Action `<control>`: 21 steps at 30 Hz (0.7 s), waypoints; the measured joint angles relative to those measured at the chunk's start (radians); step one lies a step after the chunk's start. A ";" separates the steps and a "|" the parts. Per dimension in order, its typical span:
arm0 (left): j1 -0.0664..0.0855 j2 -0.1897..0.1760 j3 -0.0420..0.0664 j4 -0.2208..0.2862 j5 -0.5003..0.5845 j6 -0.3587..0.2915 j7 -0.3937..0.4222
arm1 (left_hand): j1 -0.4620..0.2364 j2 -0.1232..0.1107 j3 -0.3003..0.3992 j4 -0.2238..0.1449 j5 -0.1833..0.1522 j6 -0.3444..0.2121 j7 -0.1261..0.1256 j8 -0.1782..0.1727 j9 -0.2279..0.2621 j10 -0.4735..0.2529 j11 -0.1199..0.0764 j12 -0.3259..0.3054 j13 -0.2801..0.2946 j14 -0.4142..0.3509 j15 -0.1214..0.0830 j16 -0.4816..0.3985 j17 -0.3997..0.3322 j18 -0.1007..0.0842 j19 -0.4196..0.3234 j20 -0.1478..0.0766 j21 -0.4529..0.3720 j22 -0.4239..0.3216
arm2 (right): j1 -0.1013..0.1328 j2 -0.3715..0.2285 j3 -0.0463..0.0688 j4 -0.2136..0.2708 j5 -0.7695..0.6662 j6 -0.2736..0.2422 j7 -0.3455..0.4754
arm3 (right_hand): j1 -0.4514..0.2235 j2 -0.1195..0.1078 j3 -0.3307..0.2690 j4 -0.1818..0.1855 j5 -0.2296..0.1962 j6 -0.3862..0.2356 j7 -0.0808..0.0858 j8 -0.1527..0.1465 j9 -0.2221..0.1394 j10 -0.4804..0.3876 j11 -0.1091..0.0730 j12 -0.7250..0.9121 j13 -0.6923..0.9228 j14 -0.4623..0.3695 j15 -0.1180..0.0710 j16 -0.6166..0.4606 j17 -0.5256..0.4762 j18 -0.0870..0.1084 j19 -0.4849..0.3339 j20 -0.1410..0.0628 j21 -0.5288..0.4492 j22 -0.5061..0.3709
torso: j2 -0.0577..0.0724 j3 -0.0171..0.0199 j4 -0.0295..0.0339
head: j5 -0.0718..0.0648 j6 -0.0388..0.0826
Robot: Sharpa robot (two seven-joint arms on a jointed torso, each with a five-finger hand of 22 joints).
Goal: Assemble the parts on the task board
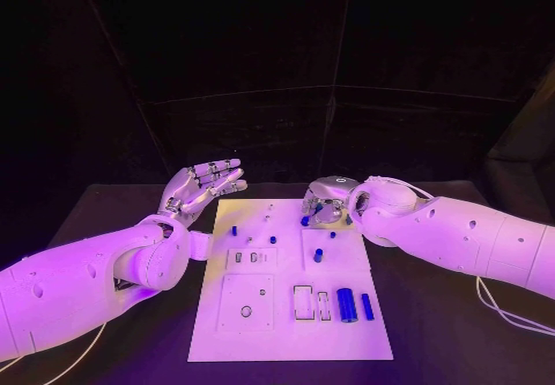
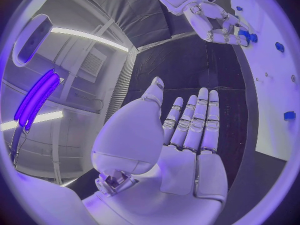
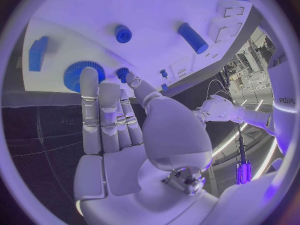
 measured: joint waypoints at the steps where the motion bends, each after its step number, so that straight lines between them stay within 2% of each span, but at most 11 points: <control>1: 0.000 0.000 0.000 0.000 0.000 0.000 0.000 | 0.000 0.000 0.000 0.000 0.000 0.000 0.000 0.000 0.000 0.000 0.000 0.000 0.000 0.000 0.000 0.000 0.000 0.000 0.000 0.000 0.000 0.000 | 0.000 0.002 0.000 -0.001 -0.003 0.002 -0.001 | 0.000 0.000 0.002 0.002 0.000 0.000 0.000 0.000 0.000 0.000 0.000 0.000 0.000 0.000 0.000 0.010 0.010 0.000 0.000 0.000 0.009 0.010 | 0.000 -0.0002 0.0000 | 0.000 -0.001; 8: 0.000 -0.003 0.000 0.000 -0.001 0.002 -0.002 | 0.000 0.000 0.000 0.000 0.000 0.000 0.000 0.000 0.000 0.000 0.000 0.000 0.000 0.000 0.000 0.000 0.000 0.000 0.000 0.000 0.000 0.000 | 0.000 0.010 0.000 -0.005 -0.016 0.015 -0.003 | -0.005 0.005 0.022 0.003 0.000 0.000 0.000 0.000 0.000 0.000 0.000 0.004 0.000 0.000 0.000 0.098 0.100 0.000 0.019 0.004 0.087 0.104 | 0.002 -0.0012 0.0019 | -0.001 -0.011; 14: 0.000 -0.004 0.000 0.000 -0.002 0.003 -0.005 | 0.000 0.000 0.000 0.000 0.000 0.000 0.000 -0.001 0.000 0.000 0.000 0.000 0.000 0.000 0.000 0.000 0.000 0.000 0.000 0.000 0.000 0.000 | 0.000 0.015 0.000 -0.011 -0.021 0.029 -0.004 | -0.005 0.014 0.043 0.005 0.000 0.015 -0.004 0.000 0.001 0.021 -0.009 0.012 0.000 0.000 0.000 0.171 0.176 0.000 0.041 0.003 0.159 0.193 | 0.004 -0.0013 0.0022 | 0.005 -0.019; 21: 0.001 -0.004 0.000 -0.001 -0.002 0.004 -0.006 | 0.000 0.000 0.003 -0.003 0.000 0.000 0.000 -0.004 0.000 0.000 0.000 0.000 0.000 0.000 0.000 0.000 -0.001 0.000 0.003 -0.003 0.000 0.000 | 0.000 0.027 0.000 -0.022 -0.022 0.042 -0.003 | -0.008 0.019 0.065 0.007 0.000 0.026 -0.010 0.000 0.002 0.033 -0.014 0.012 0.000 0.000 0.000 0.212 0.215 0.000 0.042 0.002 0.196 0.235 | 0.005 -0.0015 0.0024 | 0.010 -0.026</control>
